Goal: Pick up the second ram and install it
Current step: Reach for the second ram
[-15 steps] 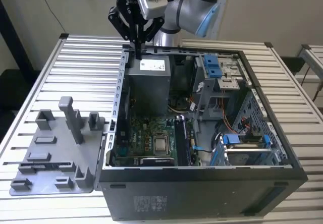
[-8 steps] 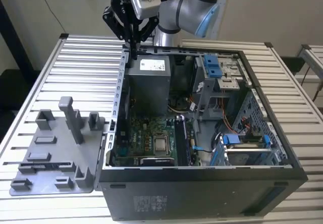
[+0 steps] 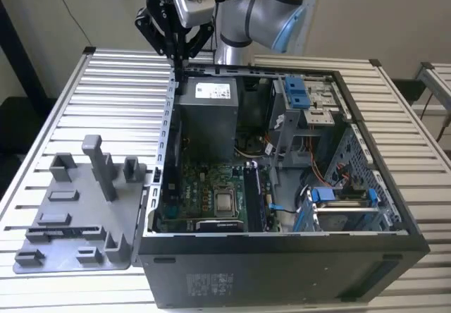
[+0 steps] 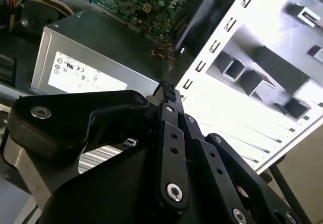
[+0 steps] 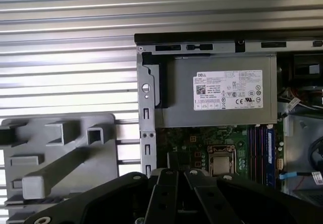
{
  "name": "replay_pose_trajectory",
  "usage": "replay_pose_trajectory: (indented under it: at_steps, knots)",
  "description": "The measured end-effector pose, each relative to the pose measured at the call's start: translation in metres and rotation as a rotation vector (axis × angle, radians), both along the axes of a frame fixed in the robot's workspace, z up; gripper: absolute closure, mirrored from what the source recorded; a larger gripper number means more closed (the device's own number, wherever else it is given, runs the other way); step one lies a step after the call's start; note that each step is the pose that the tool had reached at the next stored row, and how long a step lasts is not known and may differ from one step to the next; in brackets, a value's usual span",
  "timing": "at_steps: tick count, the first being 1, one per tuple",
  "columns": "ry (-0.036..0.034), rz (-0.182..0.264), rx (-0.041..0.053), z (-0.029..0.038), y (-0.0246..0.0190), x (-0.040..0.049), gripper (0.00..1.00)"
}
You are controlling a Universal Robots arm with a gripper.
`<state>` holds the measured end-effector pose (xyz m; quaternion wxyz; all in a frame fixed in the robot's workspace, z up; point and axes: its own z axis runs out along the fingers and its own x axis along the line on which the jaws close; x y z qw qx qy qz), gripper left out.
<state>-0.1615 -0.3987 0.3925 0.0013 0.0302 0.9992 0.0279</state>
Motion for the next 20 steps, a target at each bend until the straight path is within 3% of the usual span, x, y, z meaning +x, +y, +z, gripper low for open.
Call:
replay_pose_trajectory:
  at_steps: [5,20]
  knots:
    - [0.0168,0.011,0.0008,0.0001,-0.0001,-0.0047,0.89]
    - [0.0168,0.039,0.0008,-0.0001,0.0,-0.036,0.89]
